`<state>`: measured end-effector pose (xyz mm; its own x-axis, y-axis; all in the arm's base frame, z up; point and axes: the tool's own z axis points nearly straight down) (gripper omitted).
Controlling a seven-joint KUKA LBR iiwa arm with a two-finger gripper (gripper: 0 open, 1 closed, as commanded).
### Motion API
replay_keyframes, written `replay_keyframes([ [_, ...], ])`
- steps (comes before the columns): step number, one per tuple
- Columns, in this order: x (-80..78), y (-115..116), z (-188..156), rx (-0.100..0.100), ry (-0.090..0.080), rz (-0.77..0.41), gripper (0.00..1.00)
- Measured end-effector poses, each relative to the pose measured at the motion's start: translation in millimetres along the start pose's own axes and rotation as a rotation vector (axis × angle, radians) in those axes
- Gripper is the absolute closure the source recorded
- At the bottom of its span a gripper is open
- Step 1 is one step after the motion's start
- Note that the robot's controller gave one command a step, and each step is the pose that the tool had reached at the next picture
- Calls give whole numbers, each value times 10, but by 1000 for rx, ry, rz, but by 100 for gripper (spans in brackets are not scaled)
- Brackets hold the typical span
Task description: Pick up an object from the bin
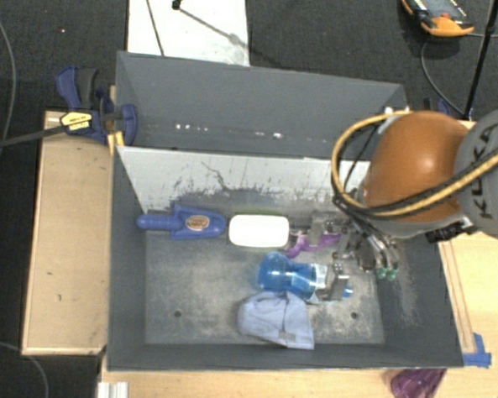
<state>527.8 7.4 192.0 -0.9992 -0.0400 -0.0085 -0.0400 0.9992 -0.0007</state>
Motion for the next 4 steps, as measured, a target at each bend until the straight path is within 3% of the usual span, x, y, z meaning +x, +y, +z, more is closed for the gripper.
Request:
replay_keyframes([
  [1,46,366,411,-2,4,-169,0],
  [2,165,339,762,-2,-4,-107,0],
  [4,6,-71,964,-1,-20,-257,0],
])
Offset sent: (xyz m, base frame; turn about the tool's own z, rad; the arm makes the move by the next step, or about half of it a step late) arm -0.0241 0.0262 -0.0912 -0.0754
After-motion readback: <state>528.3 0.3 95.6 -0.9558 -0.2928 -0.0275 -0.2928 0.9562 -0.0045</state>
